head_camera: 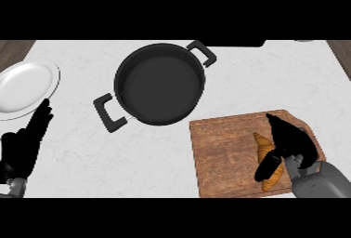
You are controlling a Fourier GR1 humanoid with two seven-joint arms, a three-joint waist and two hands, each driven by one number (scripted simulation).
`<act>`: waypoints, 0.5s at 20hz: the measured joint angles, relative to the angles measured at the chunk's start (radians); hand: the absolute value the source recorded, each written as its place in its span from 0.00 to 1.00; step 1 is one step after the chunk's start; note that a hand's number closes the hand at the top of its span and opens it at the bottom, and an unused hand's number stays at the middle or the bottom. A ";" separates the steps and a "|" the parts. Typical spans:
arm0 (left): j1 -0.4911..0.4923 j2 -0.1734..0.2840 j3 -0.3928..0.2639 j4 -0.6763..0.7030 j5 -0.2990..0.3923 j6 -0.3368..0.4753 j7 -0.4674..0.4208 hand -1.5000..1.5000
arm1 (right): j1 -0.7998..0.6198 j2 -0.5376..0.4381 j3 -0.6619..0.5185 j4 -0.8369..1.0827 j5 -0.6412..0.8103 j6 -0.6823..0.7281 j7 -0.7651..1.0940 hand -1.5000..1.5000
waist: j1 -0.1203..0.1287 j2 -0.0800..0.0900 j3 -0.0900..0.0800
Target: Pick the croissant from the cutting board and place it in the pot
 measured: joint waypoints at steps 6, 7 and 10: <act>0.019 -0.011 0.007 -0.025 -0.016 -0.005 0.010 0.50 | -0.021 0.034 -0.003 0.098 0.041 0.009 -0.027 0.00 | -0.002 -0.001 0.000; 0.020 -0.015 0.013 -0.016 -0.017 -0.009 0.005 0.50 | -0.006 0.028 -0.004 0.097 0.049 0.010 -0.037 0.00 | -0.004 -0.001 0.000; 0.017 -0.020 0.023 -0.021 -0.025 -0.016 0.021 0.50 | 0.014 0.036 -0.014 0.108 0.070 0.011 -0.051 0.00 | -0.008 -0.001 0.001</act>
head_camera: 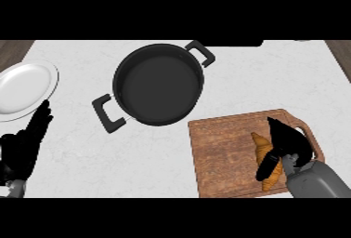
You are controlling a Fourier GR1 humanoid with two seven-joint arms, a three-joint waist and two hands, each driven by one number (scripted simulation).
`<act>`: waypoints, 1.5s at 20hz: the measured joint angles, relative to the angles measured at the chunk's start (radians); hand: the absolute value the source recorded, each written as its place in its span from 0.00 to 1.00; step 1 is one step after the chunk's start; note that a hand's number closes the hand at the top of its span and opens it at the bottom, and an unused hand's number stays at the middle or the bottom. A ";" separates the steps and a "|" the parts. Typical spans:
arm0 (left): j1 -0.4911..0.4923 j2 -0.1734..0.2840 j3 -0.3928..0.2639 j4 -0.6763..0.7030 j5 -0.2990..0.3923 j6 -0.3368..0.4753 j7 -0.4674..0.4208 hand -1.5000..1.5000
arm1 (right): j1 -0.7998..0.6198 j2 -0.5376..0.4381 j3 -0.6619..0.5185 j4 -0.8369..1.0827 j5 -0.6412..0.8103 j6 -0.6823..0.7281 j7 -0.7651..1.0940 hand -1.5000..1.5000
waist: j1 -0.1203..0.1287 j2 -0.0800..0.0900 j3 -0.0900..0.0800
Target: Pick the croissant from the cutting board and place it in the pot
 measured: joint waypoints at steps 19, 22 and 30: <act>-0.006 -0.079 0.049 0.007 -0.087 -0.058 0.001 0.50 | -0.071 0.220 0.013 0.086 0.188 0.031 -0.035 1.00 | 0.021 -0.001 -0.009; -0.032 -0.086 0.025 -0.002 -0.092 -0.076 0.000 0.50 | -0.176 0.344 0.062 0.123 0.208 -0.007 -0.026 1.00 | 0.083 0.014 -0.005; -0.092 -0.096 -0.022 -0.011 -0.108 -0.108 0.013 0.50 | -0.441 0.445 0.115 0.279 0.225 -0.111 0.006 1.00 | 0.183 0.030 -0.004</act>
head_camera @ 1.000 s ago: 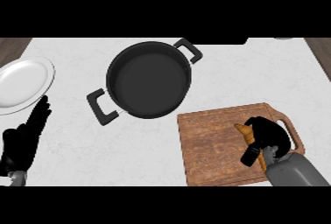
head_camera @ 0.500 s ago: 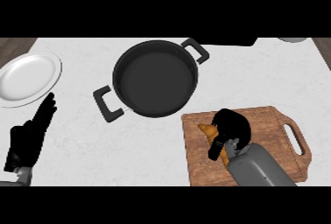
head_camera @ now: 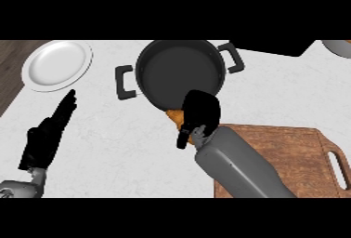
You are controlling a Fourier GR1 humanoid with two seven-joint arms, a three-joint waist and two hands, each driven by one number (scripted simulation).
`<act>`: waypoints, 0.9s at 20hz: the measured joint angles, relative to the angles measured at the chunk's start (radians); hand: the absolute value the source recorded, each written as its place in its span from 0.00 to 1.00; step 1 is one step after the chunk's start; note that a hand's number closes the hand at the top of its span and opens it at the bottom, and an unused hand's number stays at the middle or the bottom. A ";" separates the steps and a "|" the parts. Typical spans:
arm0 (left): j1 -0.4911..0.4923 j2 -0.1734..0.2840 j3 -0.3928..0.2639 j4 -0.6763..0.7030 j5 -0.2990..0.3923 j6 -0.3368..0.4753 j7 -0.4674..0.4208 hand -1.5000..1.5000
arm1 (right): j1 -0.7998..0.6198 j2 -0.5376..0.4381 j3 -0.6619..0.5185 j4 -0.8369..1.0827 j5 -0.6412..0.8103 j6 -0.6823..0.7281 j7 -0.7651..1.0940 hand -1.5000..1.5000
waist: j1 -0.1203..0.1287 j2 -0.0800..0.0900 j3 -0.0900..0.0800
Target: Pick the croissant from the cutting board and place it in the pot
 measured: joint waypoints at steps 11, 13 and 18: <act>-0.033 -0.010 -0.016 0.032 -0.008 -0.012 0.021 0.50 | -0.406 0.011 0.039 0.208 0.239 -0.072 0.071 1.00 | 0.004 -0.020 -0.006; -0.038 -0.010 -0.014 0.039 -0.011 -0.009 0.021 0.50 | -0.467 0.011 0.030 0.237 0.275 -0.087 0.081 1.00 | 0.004 -0.019 -0.006; -0.050 -0.014 -0.010 0.052 -0.016 -0.005 0.023 0.50 | -0.587 0.011 -0.005 0.297 0.333 -0.129 0.104 1.00 | -0.004 -0.016 -0.004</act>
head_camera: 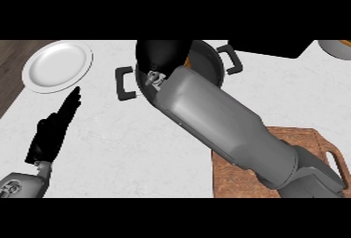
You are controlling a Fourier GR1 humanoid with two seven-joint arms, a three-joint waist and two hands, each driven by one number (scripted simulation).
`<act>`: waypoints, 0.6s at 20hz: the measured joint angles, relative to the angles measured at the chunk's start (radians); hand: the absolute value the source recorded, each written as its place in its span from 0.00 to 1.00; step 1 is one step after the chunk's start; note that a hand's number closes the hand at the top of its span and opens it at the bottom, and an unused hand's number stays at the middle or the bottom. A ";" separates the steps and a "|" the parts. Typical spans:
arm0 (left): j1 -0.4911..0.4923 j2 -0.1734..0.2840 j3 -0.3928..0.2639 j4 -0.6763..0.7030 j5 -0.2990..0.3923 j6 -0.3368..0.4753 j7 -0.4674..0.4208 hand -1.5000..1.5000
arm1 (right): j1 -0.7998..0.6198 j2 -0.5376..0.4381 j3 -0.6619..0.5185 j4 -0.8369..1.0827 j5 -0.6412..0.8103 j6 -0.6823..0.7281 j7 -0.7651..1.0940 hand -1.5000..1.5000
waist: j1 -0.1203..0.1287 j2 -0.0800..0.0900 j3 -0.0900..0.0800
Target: Pick the croissant from the cutting board and place it in the pot
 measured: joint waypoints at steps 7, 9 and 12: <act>-0.012 -0.003 0.009 0.012 -0.002 0.005 0.009 0.50 | -0.103 0.000 -0.047 0.084 0.060 -0.069 0.009 1.00 | -0.017 0.005 0.002; -0.011 -0.008 0.009 0.014 -0.002 0.007 0.010 0.50 | -0.124 0.001 -0.063 0.109 0.068 -0.087 0.008 1.00 | -0.024 0.006 0.002; -0.010 -0.009 0.013 0.011 -0.005 0.012 0.008 0.50 | -0.145 0.001 -0.082 0.149 0.077 -0.116 0.003 1.00 | -0.029 0.008 0.003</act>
